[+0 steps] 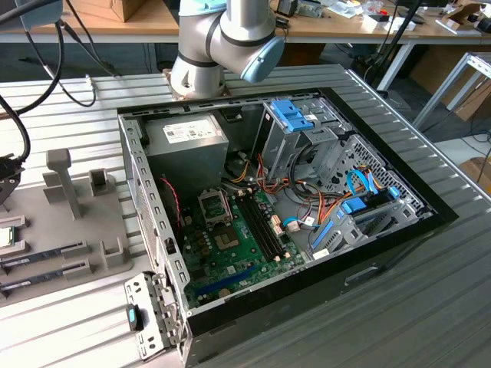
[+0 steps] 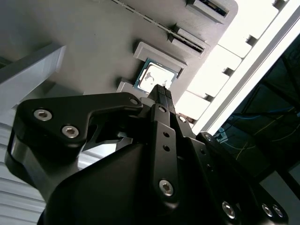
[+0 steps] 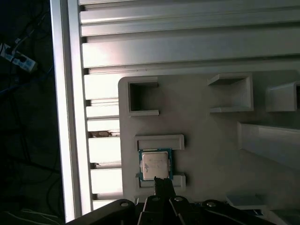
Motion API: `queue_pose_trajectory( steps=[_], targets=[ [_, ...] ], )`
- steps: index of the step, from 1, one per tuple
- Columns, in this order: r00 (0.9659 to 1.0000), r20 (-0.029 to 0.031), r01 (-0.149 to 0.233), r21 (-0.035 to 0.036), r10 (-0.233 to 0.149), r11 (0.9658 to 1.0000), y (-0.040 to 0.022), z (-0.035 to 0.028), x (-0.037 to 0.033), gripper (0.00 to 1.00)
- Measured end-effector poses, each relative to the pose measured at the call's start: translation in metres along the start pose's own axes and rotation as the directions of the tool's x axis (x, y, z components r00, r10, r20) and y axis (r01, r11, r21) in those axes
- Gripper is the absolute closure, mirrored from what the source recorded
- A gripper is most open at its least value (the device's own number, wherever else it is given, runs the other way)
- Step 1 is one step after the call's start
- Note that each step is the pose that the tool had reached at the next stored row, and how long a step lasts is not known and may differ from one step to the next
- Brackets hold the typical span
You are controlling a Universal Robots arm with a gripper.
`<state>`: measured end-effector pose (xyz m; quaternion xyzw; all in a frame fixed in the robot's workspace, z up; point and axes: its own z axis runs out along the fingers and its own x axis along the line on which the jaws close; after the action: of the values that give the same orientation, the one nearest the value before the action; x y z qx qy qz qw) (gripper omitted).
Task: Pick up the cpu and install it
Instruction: 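Reach for the cpu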
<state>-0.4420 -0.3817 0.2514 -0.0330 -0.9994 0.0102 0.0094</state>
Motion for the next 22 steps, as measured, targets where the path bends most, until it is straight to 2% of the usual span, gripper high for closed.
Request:
queue_pose_trajectory(
  steps=[22],
  targets=[
    [1.0,0.0001,0.0,0.0,0.0,1.0,0.0002,0.0072,-0.0002,0.89]
  ],
)
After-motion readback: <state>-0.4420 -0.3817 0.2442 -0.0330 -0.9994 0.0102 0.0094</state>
